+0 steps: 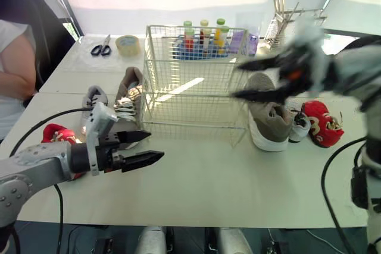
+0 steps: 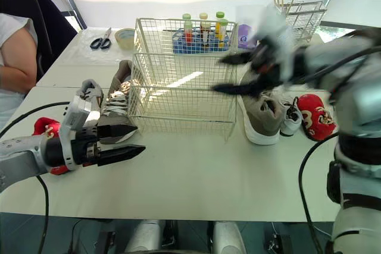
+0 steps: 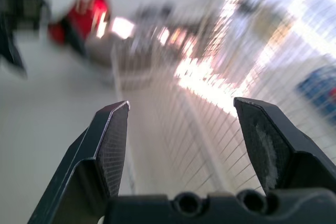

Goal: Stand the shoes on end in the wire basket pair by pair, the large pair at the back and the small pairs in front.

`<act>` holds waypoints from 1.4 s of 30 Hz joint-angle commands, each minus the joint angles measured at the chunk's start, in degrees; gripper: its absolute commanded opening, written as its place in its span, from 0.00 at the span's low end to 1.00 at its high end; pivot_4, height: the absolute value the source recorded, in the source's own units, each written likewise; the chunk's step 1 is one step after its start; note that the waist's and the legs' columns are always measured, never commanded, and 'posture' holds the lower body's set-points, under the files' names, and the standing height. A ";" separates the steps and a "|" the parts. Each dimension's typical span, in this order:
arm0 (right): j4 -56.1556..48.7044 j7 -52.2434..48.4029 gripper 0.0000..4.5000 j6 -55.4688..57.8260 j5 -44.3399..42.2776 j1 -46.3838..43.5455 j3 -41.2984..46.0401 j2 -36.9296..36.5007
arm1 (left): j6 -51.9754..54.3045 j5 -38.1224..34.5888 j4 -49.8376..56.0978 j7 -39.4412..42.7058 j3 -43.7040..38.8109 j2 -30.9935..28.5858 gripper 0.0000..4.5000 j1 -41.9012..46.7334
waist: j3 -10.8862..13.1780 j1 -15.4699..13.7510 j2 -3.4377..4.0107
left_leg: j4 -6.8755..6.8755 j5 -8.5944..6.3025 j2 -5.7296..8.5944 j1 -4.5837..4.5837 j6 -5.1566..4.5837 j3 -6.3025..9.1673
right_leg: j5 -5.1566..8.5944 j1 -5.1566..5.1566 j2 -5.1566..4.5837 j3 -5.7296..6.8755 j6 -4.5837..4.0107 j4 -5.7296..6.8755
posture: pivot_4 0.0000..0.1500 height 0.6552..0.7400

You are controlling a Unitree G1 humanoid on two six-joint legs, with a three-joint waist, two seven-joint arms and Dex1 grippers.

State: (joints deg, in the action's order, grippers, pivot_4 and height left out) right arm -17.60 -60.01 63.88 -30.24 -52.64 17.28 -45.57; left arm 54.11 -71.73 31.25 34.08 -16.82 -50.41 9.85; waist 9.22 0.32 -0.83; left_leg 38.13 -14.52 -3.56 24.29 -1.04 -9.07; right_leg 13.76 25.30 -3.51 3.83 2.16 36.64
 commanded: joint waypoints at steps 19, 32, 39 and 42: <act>-21.78 34.09 0.99 -15.32 3.53 53.84 11.66 25.65 | 0.66 2.94 7.83 5.63 16.17 4.15 1.00 0.65 | -0.16 0.69 0.09 | -0.15 0.00 -0.07 -0.67 0.33 0.05 | 0.27 -0.27 0.22 -0.17 0.10 0.47 | 1.00 0.94; -2.13 39.61 0.94 -26.29 12.45 44.98 0.22 22.74 | -1.09 6.52 8.80 1.81 15.65 5.70 1.00 -2.76 | -0.14 0.83 0.09 | -0.16 -0.04 0.04 -0.66 0.09 0.00 | 0.25 -0.30 0.04 -0.18 -0.03 0.40 | 1.00 0.94; -1.26 40.89 0.31 -24.97 14.30 45.39 -3.40 21.46 | -1.91 7.82 9.17 1.44 14.99 5.83 1.00 -4.83 | -0.19 0.78 0.01 | -0.17 -0.10 0.03 -0.70 0.18 0.00 | 0.25 -0.34 0.02 -0.18 -0.03 0.39 | 1.00 0.94; -1.62 41.21 0.07 -24.79 15.55 45.84 -4.84 20.78 | -2.30 8.45 9.02 1.66 15.13 5.81 1.00 -5.24 | -0.20 0.79 -0.01 | -0.17 -0.10 0.02 -0.71 0.19 0.00 | 0.25 -0.34 0.01 -0.18 -0.03 0.37 | 1.00 0.94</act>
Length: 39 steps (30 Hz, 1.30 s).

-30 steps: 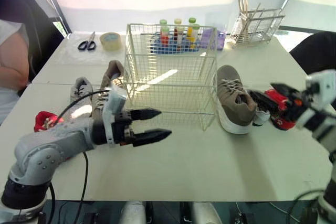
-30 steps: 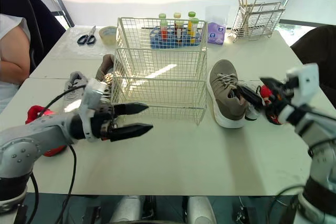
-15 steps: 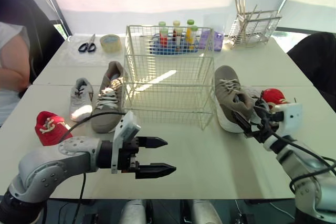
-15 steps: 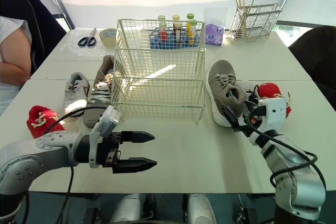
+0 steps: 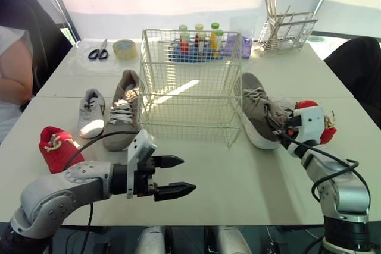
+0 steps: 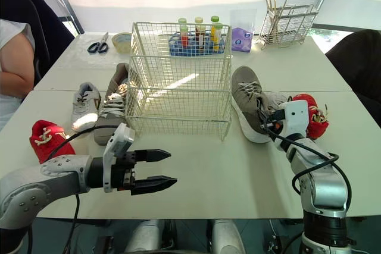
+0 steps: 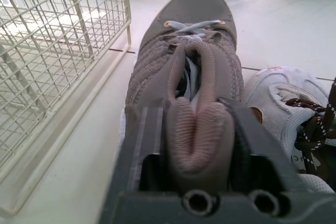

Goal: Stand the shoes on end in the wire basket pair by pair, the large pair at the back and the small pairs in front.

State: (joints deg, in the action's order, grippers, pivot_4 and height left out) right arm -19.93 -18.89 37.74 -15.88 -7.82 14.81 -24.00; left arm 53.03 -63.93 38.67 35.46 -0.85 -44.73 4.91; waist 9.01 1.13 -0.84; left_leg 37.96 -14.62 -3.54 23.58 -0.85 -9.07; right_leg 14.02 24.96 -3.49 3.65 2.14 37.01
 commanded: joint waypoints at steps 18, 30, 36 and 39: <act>9.28 -6.47 0.05 -8.64 -7.75 -27.92 14.68 -19.79 | -0.39 1.97 -3.83 5.36 -1.49 0.08 1.00 2.79 | 0.52 -0.41 0.77 | -0.07 0.13 0.08 0.89 -0.17 0.04 | 0.06 0.73 0.07 0.06 0.48 0.02 | 1.00 0.94; 12.01 -50.69 0.05 9.38 -35.37 -55.00 -2.26 -35.00 | 6.53 -14.19 -1.65 3.18 -16.61 -7.72 1.00 -6.22 | 1.12 1.32 0.65 | -0.08 0.04 -0.07 0.70 -0.30 0.12 | 0.11 0.65 0.19 0.04 0.43 0.08 | 1.00 0.94; 14.33 -72.90 0.05 -0.71 -32.57 -60.27 -13.80 -36.03 | 14.81 -21.31 -3.72 10.39 -44.52 -14.54 1.00 -25.83 | 1.37 1.38 0.55 | 0.05 0.01 0.09 0.83 -0.31 0.05 | 0.19 0.71 -0.23 0.11 0.13 -0.04 | 1.00 0.94; 17.53 -73.61 0.05 -10.20 -32.63 -62.40 -22.10 -37.32 | 19.36 -22.51 -8.66 16.23 -60.58 -15.38 1.00 -33.11 | 1.38 1.32 0.45 | 0.07 -0.02 0.11 0.86 -0.27 0.04 | 0.20 0.87 -0.28 0.15 0.12 -0.02 | 1.00 0.94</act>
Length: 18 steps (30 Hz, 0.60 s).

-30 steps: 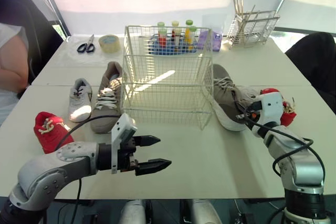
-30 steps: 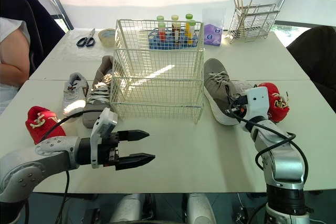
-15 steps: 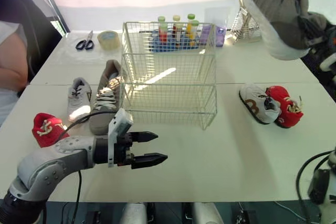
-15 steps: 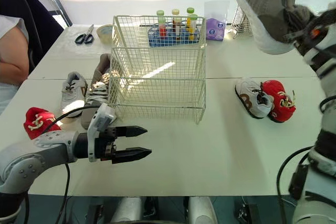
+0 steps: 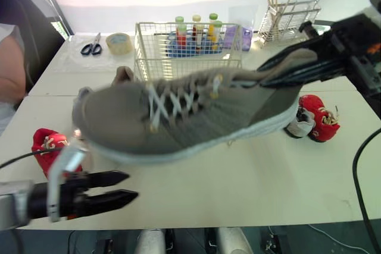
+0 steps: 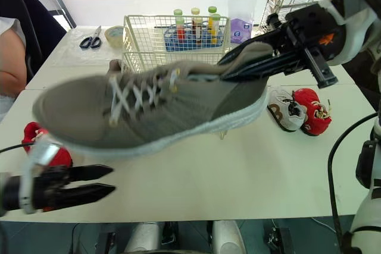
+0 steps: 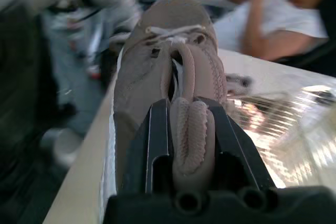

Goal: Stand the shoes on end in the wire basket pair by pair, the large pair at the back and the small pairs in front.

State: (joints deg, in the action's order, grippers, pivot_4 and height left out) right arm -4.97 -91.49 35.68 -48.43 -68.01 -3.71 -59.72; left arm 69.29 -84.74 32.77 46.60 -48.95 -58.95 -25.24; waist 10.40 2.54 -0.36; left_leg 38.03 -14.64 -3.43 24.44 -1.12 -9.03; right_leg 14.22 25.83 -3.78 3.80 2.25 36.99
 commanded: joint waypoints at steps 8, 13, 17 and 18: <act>4.21 -1.01 0.05 -25.20 -4.04 -4.95 -20.05 -3.81 | 0.63 -13.71 -11.41 2.12 -12.92 -6.13 1.00 4.82 | 0.01 -0.28 -0.05 | -0.08 -0.10 0.12 0.08 0.20 -0.02 | -0.06 0.40 -0.58 0.47 -0.14 0.03 | 1.00 0.94; 1.00 -1.01 0.05 -27.60 -9.83 -6.76 -22.44 -5.44 | -0.93 -13.22 -10.51 1.99 1.18 -7.98 1.00 12.83 | 0.06 0.00 0.04 | -0.17 0.04 0.16 0.16 0.48 -0.15 | -0.08 0.44 -1.02 0.95 -0.12 0.07 | 1.00 0.94; 0.12 -1.01 0.05 -27.64 -11.45 -7.94 -23.14 -5.12 | -2.92 -5.71 -10.04 6.25 13.74 -7.60 1.00 20.49 | 0.06 0.02 0.03 | -0.21 0.10 0.13 0.17 0.61 -0.19 | -0.09 0.36 -0.93 1.03 -0.11 0.15 | 1.00 0.94; -0.24 -1.01 0.05 -27.41 -11.62 -7.98 -23.15 -5.06 | -3.08 -5.42 -10.07 6.70 16.38 -7.20 1.00 22.79 | 0.06 -0.06 0.03 | -0.20 0.10 0.12 0.16 0.61 -0.17 | -0.09 0.31 -0.92 1.08 -0.11 0.16 | 1.00 0.94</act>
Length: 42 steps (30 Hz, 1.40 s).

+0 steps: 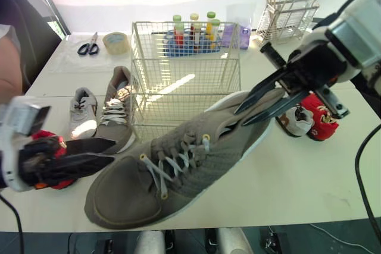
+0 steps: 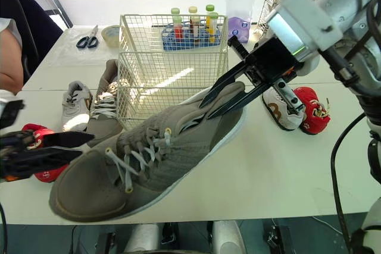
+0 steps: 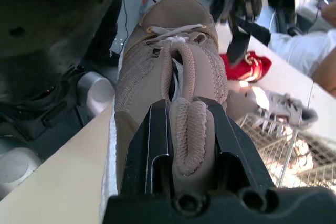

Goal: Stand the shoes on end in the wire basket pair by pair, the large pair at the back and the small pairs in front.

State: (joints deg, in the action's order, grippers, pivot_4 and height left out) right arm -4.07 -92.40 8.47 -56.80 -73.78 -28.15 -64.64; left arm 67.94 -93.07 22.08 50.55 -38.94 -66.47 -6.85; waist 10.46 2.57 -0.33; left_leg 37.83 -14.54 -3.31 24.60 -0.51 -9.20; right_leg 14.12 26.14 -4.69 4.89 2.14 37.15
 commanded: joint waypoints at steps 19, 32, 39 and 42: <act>-0.83 -0.10 0.05 -2.28 4.37 -2.35 -1.83 1.81 | -0.67 13.56 5.00 14.81 27.50 2.84 1.00 16.59 | 0.00 -0.22 -0.08 | 0.25 0.10 -0.01 -0.10 -0.21 0.04 | -0.13 -0.31 0.11 0.12 0.27 0.07 | 1.00 0.94; -1.00 -0.10 0.05 -1.07 3.91 -2.54 0.08 2.41 | -4.80 21.04 4.11 18.36 33.34 7.07 0.81 19.62 | 0.00 -1.45 -0.09 | 0.31 0.11 -0.02 -0.10 -0.20 0.07 | -0.12 -0.34 0.10 0.14 0.25 0.09 | 1.00 0.94; -0.32 -0.10 0.05 2.04 7.33 -0.03 2.50 3.12 | -2.22 15.44 3.05 12.68 30.47 10.39 0.25 20.81 | 0.00 -1.68 -0.09 | 0.36 0.11 -0.03 -0.10 -0.22 0.09 | -0.13 -0.38 0.11 0.14 0.27 0.11 | 1.00 0.94; 3.43 1.65 0.15 5.87 10.69 1.28 6.35 3.59 | -2.07 10.61 4.28 7.08 27.42 12.27 0.23 18.42 | -0.01 -1.69 -0.10 | 0.40 0.10 -0.04 -0.11 -0.25 0.12 | -0.14 -0.44 0.10 0.16 0.28 0.11 | 1.00 0.94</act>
State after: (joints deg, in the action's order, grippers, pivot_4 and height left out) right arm -4.60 -92.25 11.36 -47.75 -72.49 -26.20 -61.42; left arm 67.29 -75.75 23.92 59.90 -6.62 -55.63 12.23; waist 10.45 0.87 -0.43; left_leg 38.24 -14.44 -3.34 24.49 -0.75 -9.08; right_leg 13.99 25.70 -4.59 5.04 2.43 37.26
